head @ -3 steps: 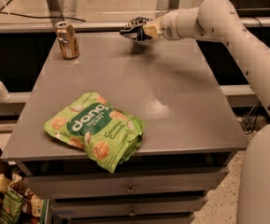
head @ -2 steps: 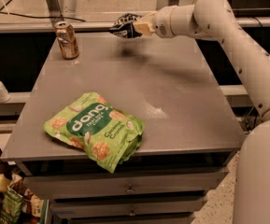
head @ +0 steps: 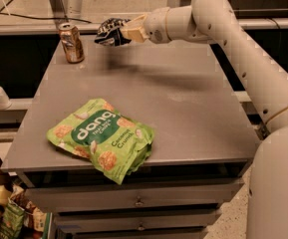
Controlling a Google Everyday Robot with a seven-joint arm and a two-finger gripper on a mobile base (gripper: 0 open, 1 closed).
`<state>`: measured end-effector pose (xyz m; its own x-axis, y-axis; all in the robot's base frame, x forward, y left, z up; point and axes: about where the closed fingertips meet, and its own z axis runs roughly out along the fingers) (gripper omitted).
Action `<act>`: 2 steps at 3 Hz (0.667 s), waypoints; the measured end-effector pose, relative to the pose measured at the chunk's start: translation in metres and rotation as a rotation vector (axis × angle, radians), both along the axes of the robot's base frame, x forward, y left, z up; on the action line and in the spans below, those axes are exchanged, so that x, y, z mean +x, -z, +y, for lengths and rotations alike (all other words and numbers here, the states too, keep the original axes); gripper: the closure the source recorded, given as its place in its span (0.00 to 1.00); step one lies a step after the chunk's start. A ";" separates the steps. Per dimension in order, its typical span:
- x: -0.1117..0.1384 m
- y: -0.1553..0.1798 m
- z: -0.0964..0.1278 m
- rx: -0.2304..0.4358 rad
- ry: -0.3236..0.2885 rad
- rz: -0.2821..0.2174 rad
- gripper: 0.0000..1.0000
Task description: Move blue chip bag near orange can
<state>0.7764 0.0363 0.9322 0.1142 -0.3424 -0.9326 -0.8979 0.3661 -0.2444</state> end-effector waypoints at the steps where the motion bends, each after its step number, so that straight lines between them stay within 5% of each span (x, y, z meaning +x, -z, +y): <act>1: -0.020 0.007 0.031 -0.033 -0.089 -0.010 1.00; 2: -0.035 0.023 0.062 -0.088 -0.163 -0.019 1.00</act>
Offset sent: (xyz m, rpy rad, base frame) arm -0.0526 0.0921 -0.0399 -0.1578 -0.0324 0.2419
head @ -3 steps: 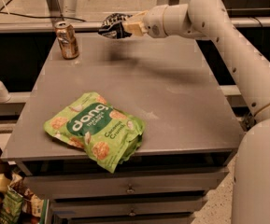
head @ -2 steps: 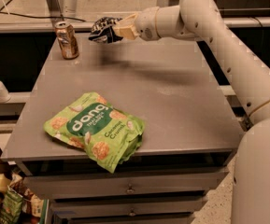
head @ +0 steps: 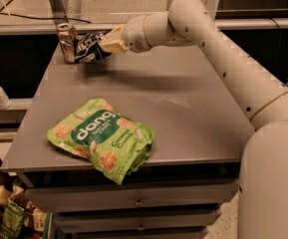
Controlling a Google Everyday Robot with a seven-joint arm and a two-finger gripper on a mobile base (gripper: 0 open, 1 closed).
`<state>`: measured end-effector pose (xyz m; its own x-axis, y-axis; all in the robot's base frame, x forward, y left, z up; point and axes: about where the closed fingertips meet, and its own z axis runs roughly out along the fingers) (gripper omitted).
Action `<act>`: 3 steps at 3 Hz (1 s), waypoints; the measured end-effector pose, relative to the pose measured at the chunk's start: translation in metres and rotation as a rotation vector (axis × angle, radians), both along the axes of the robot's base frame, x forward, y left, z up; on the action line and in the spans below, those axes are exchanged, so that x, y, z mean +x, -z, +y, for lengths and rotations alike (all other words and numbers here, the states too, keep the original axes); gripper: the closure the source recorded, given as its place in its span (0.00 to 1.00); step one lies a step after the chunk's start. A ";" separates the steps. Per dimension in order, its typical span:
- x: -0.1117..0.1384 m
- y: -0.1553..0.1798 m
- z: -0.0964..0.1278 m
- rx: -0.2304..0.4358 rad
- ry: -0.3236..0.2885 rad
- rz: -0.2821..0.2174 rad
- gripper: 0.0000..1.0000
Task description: Move blue chip bag near orange can
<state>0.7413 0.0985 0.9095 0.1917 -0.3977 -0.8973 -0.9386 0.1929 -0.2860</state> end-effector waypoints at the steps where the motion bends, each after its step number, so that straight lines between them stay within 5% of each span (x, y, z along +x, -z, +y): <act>1: -0.004 0.015 0.021 -0.050 -0.036 -0.005 1.00; 3: -0.005 0.035 0.038 -0.150 -0.058 -0.001 0.59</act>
Offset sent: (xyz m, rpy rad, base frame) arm -0.0032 0.0421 -0.0405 -0.1763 0.0058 0.0663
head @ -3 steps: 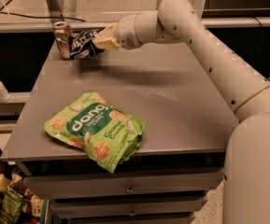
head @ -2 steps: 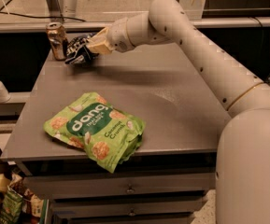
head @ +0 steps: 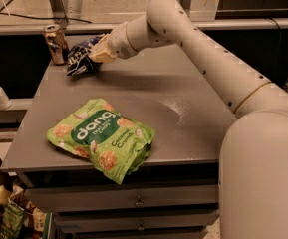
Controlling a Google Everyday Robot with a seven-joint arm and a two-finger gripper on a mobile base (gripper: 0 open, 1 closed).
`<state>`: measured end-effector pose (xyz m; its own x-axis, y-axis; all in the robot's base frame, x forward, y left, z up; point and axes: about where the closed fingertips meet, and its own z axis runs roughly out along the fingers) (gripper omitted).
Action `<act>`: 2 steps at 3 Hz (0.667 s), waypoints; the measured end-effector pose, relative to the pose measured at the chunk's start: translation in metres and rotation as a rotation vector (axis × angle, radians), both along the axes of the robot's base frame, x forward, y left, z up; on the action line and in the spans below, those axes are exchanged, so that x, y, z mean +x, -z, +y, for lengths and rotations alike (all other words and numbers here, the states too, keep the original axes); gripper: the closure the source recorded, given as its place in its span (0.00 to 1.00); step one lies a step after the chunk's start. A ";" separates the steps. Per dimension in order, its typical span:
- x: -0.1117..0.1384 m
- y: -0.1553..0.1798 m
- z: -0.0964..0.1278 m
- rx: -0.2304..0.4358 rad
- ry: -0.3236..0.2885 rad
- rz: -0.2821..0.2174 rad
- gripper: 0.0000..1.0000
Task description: Move blue chip bag near orange can
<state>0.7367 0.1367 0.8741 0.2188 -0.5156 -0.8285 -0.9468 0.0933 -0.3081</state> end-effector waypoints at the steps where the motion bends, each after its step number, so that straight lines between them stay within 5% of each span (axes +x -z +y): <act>1: 0.002 0.003 -0.001 -0.029 0.005 -0.009 0.36; 2: 0.004 0.004 -0.003 -0.044 0.014 -0.012 0.13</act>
Offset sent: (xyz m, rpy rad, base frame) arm 0.0067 -0.0116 -0.0020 -0.0625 -0.0220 -0.0344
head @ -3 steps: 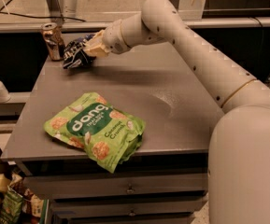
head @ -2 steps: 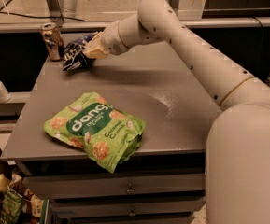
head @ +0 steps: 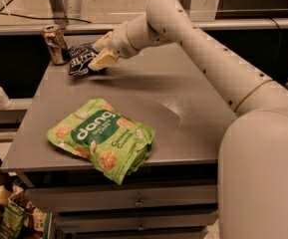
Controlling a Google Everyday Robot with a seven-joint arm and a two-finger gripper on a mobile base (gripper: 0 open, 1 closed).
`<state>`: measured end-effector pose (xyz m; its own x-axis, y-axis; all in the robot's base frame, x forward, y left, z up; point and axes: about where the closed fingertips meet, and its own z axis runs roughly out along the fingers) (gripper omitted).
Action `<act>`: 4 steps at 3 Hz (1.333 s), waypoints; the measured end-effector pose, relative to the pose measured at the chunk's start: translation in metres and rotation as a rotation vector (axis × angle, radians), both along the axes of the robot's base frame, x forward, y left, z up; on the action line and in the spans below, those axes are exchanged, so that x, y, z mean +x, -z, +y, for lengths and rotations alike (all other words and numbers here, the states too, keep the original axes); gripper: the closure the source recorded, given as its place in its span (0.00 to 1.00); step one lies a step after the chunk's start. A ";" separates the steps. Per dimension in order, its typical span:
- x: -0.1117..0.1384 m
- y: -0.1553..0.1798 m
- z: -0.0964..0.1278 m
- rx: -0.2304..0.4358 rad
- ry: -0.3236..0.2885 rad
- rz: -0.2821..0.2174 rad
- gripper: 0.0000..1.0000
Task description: Move blue chip bag near orange can
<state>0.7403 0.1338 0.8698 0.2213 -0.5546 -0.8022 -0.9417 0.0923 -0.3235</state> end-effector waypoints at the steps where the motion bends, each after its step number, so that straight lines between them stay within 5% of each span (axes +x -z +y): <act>1: 0.000 -0.001 -0.002 -0.005 0.008 0.000 0.00; 2: 0.000 -0.006 -0.012 0.003 0.030 0.005 0.00; 4: 0.010 -0.022 -0.112 0.050 0.186 0.014 0.00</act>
Offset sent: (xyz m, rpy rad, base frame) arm 0.0008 -0.0321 0.0165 0.0148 0.0053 -0.0686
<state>0.7500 0.0214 0.8923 0.1071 -0.5444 -0.8320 -0.9111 0.2812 -0.3013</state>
